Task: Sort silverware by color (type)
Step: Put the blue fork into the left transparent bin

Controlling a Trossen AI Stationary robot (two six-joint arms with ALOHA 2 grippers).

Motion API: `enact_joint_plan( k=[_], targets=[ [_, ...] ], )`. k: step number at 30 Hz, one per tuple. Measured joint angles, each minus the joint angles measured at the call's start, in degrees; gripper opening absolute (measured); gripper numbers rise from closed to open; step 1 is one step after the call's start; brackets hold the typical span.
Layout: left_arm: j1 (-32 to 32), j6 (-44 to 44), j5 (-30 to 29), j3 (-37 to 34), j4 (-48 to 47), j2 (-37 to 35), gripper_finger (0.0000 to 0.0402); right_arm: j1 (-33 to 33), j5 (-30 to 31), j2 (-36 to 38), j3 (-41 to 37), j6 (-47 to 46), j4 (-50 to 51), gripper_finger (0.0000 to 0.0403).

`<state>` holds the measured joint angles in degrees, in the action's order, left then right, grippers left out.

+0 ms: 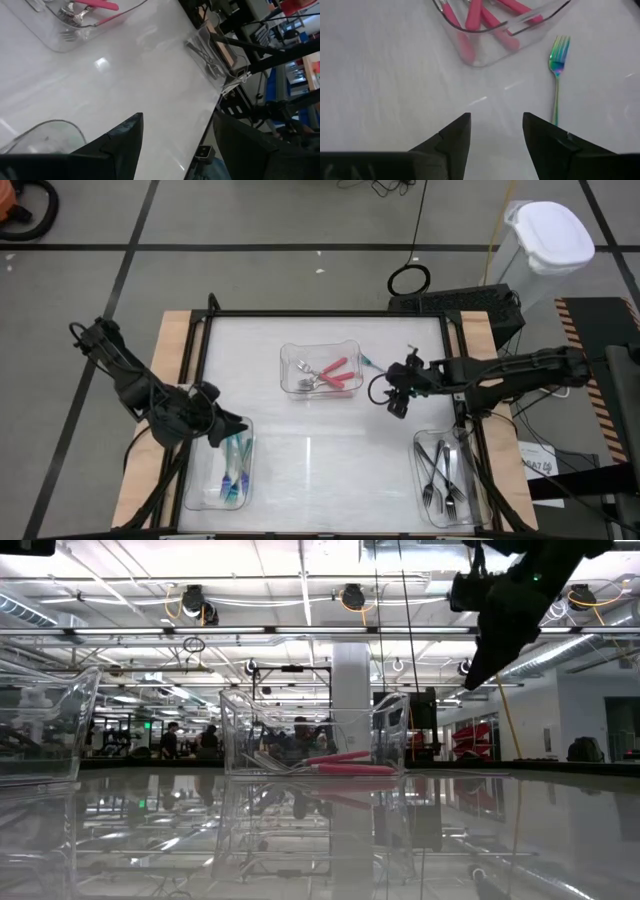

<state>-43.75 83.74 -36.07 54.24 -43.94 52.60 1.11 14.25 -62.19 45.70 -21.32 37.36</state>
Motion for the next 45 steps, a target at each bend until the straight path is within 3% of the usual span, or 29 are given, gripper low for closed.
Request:
enact_joint_plan(
  k=[7, 19, 28, 34, 42, 45],
  targets=[
    [0.02, 4.10, 1.20, 0.00, 1.61, 2.45, 0.0238, -6.24, -7.05, 0.19, -4.11, 7.21, -5.32, 0.0173],
    [0.02, 6.21, 1.47, 0.00, 4.63, 2.93, 0.0238, -11.20, -8.56, 0.19, -8.92, 7.02, -13.46, 0.0173],
    [2.07, 7.43, -0.33, 0.00, 4.49, 3.26, 0.0238, -13.10, -8.58, 0.17, -13.88, 1.61, -19.53, 0.0173],
    [4.90, 7.41, -0.31, 0.00, 4.48, 3.28, 0.0238, -13.50, -8.47, 0.17, -13.88, 6.86, -19.56, 0.0174],
    [7.57, 6.78, -0.24, 0.00, 4.44, 3.28, 0.0238, -17.22, -8.72, 0.17, -13.89, 14.13, -19.81, 0.0219],
    [7.89, 5.92, -0.22, 0.00, 4.43, 3.28, 0.0238, -19.40, -13.05, 0.17, -14.24, 17.40, -21.96, 0.0231]
  ],
)
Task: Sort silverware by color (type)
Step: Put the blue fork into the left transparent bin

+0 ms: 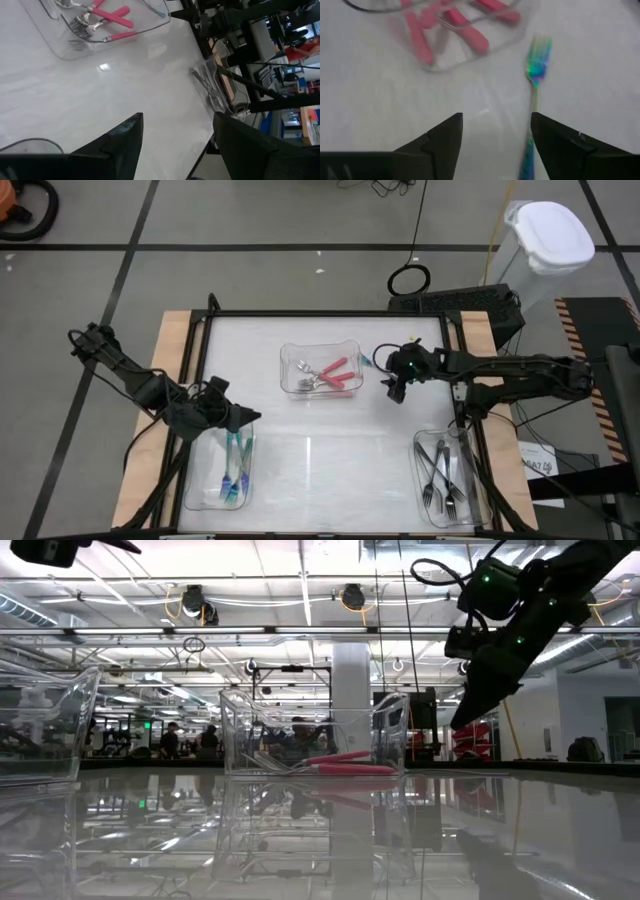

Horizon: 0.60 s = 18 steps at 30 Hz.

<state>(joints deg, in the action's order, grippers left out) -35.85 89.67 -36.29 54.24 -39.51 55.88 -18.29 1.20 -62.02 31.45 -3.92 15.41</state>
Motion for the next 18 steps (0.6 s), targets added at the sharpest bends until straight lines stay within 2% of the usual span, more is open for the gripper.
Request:
enact_joint_plan(
  k=[7, 12, 18],
  targets=[
    [0.94, -0.39, -0.20, 0.00, -0.18, 0.26, 0.0238, -4.77, -1.64, -0.04, -4.20, 1.20, -4.35, 0.0223],
    [2.13, 0.00, -0.45, 0.00, 0.10, 1.49, 0.0238, -7.41, -5.76, -0.04, -6.52, 1.40, -6.36, 0.0222],
    [4.27, -0.02, -0.48, 0.00, 1.88, 3.00, 0.0238, -8.82, -4.32, -0.99, -8.48, 1.08, -10.19, 0.0222]
  ],
)
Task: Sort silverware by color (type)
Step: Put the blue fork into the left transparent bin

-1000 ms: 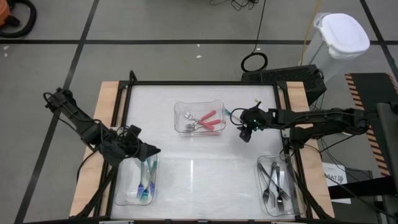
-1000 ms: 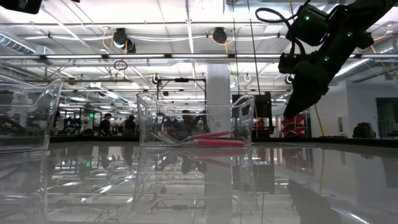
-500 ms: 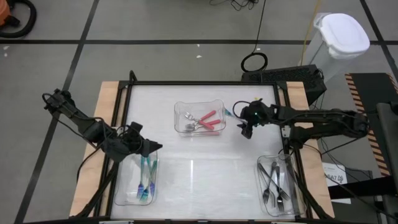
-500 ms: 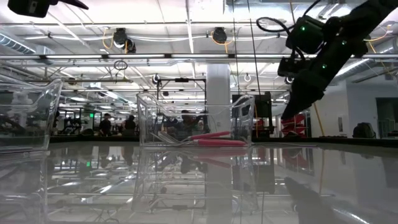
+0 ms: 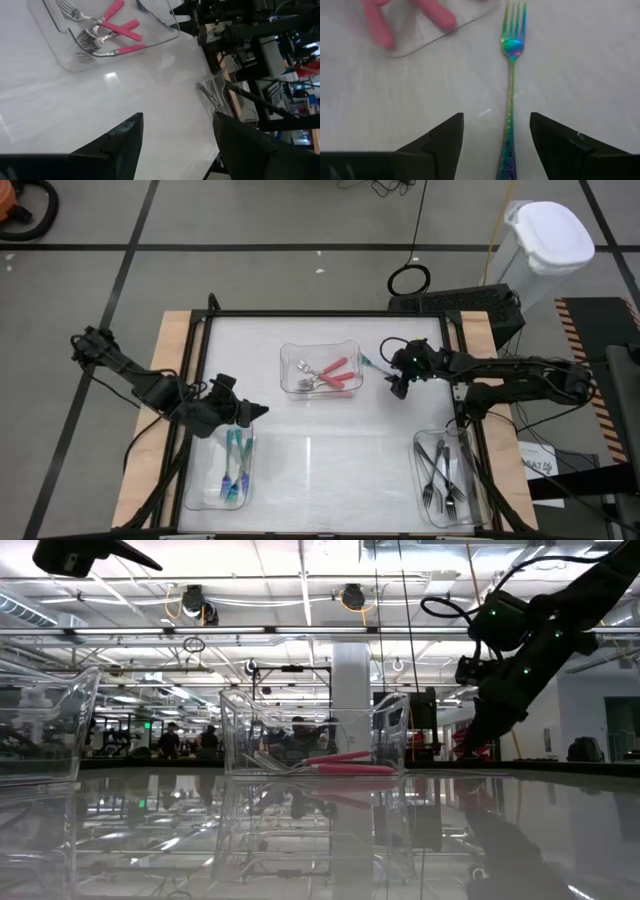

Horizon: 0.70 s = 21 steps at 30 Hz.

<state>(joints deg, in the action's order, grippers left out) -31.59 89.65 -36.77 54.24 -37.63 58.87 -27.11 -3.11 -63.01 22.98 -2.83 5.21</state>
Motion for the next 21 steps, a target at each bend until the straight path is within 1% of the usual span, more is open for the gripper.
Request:
enact_joint_plan(
  k=[3, 6, 9, 11, 16, 18, 21],
  targets=[
    [0.79, -0.17, 0.00, 0.00, 1.42, 0.75, 0.0238, -0.76, 0.00, -1.76, -0.12, -0.11, -3.79, 0.0222],
    [1.19, -0.20, 0.00, 0.00, 3.19, 1.36, 0.0238, -1.23, -0.14, -5.01, -0.11, -0.09, -8.08, 0.0221],
    [1.37, -0.37, 0.29, 0.00, 4.73, 1.96, 0.0238, -1.59, -2.47, -9.27, -0.10, -0.40, -12.04, 0.0221],
    [1.37, -0.40, 0.38, 0.00, 5.92, 2.15, 0.0238, -1.77, -4.55, -12.22, -0.10, -1.31, -13.68, 0.0221],
    [1.37, -0.62, 0.50, 0.00, 9.88, 2.34, 0.0238, -1.77, -4.60, -18.07, 0.12, -5.29, -18.04, 0.0220],
    [1.37, -1.68, 0.50, 0.00, 11.22, 2.29, 0.0238, -1.75, -4.52, -19.24, 0.12, -6.11, -19.22, 0.0214],
    [1.37, -3.10, 0.52, 0.00, 12.90, 2.30, 0.0238, -1.76, -4.09, -19.86, 0.12, -6.58, -19.46, 0.0192]
  ],
)
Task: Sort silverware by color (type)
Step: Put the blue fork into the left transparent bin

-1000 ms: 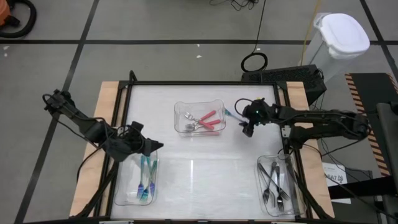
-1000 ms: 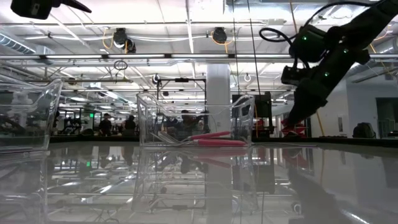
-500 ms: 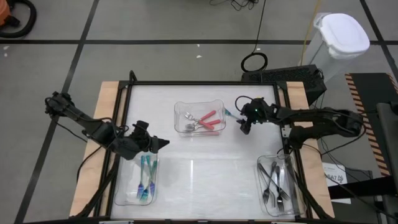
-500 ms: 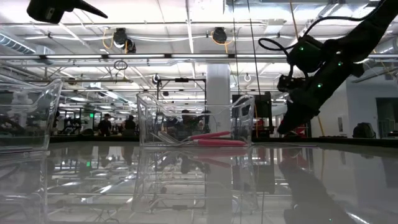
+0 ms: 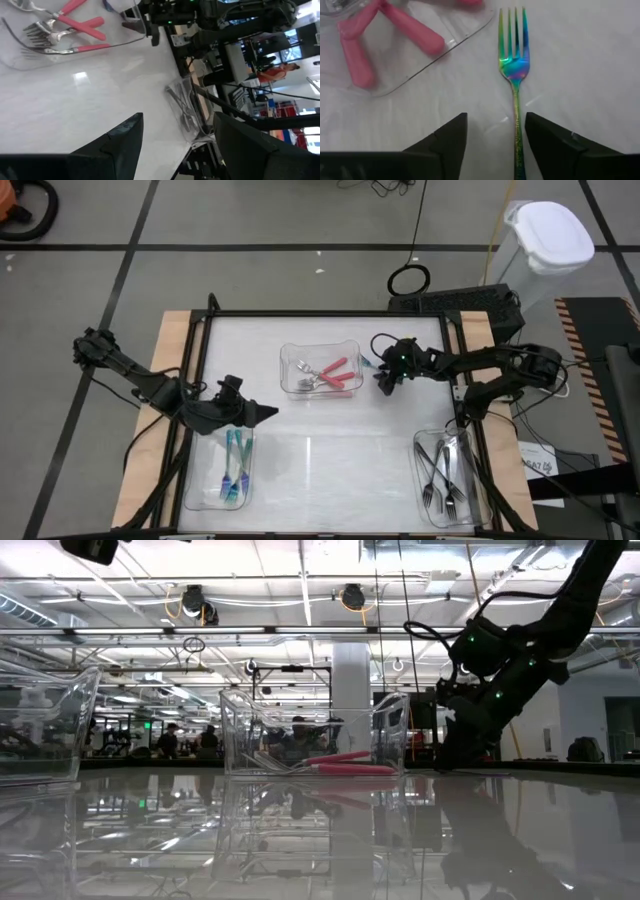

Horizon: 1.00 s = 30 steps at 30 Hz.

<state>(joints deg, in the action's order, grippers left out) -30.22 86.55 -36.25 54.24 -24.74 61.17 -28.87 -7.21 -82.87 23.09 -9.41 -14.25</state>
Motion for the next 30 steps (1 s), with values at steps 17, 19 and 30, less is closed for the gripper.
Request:
enact_joint_plan(
  k=[17, 19, 30],
  targets=[
    [-0.17, -3.80, 3.24, 0.02, 0.20, 0.00, 0.0238, 0.02, 5.14, 1.46, -0.01, -8.58, 4.66, 0.0007],
    [-0.17, -4.94, 3.95, 0.02, 0.23, 0.00, 0.0238, 0.27, 4.53, 3.46, 0.57, -11.74, 7.59, 0.0005],
    [0.99, -14.20, 4.53, 0.02, -0.14, 0.00, 0.0238, 0.53, 10.19, 18.12, 10.15, -12.23, 33.73, 0.0002]
  ],
)
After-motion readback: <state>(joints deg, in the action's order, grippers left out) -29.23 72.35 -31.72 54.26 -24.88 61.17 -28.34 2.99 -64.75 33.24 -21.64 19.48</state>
